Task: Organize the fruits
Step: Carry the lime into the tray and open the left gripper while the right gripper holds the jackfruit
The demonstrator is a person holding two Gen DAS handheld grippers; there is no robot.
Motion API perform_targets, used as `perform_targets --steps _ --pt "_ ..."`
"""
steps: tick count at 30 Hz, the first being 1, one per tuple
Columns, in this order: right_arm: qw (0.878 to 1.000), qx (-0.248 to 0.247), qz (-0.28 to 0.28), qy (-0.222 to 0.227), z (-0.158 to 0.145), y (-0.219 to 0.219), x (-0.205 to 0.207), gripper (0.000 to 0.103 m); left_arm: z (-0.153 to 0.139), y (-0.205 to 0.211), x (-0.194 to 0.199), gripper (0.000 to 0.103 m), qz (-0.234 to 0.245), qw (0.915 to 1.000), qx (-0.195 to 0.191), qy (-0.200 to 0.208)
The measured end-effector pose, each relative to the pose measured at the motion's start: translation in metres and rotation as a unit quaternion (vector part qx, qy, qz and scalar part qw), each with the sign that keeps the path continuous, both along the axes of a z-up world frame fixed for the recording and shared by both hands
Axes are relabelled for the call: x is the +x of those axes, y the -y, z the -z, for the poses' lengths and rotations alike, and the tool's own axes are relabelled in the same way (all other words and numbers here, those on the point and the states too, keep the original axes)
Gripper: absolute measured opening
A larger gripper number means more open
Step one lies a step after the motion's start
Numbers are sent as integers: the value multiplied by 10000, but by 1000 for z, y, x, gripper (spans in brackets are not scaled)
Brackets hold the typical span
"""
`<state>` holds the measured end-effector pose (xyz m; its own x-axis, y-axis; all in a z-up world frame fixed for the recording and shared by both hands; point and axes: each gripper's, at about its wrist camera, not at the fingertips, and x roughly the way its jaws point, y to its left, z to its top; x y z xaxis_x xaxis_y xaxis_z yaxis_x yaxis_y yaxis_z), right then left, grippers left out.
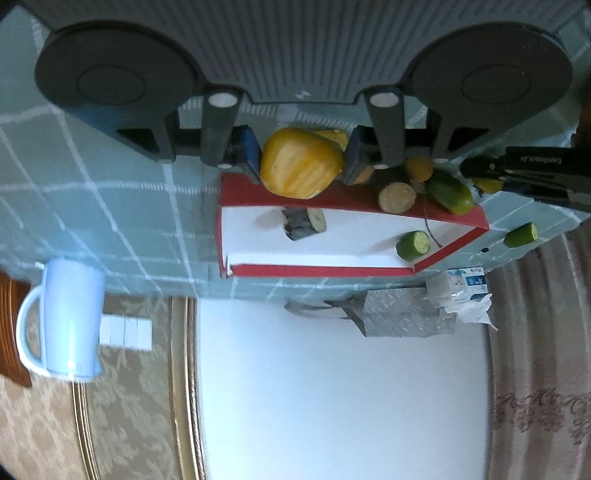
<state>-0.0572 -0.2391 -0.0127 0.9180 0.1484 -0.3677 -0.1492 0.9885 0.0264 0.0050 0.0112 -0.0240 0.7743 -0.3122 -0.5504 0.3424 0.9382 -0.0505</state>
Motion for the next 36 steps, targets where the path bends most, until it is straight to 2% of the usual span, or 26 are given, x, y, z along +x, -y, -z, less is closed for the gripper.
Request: perform_targets --steps 2,9,17,21,25,30,36 --pt "9999 45 -118 114 -2 -2 -4 44 0 0 -1 33 -2 10000 11 5" --pt "9972 -249 -617 351 -4 -19 -15 44 -3 -4 -3 33 -48 9999 -98 76" --pt "9977 -96 -634 221 -3 -15 -11 44 -30 -5 4 33 70 9990 -326 308" --pt "9974 -136 -668 227 -2 -17 -12 44 -42 3 26 33 25 9990 -243 383" --pt "9975 -97 -671 188 -2 -16 -11 44 -46 14 66 33 31 9994 -272 223" --pt "9975 -97 -678 169 -2 -16 -10 44 -39 32 107 33 83 9997 -199 -84" --pt "9973 -66 -730 60 -1 -16 -5 44 -25 48 130 33 24 9997 18 -248"
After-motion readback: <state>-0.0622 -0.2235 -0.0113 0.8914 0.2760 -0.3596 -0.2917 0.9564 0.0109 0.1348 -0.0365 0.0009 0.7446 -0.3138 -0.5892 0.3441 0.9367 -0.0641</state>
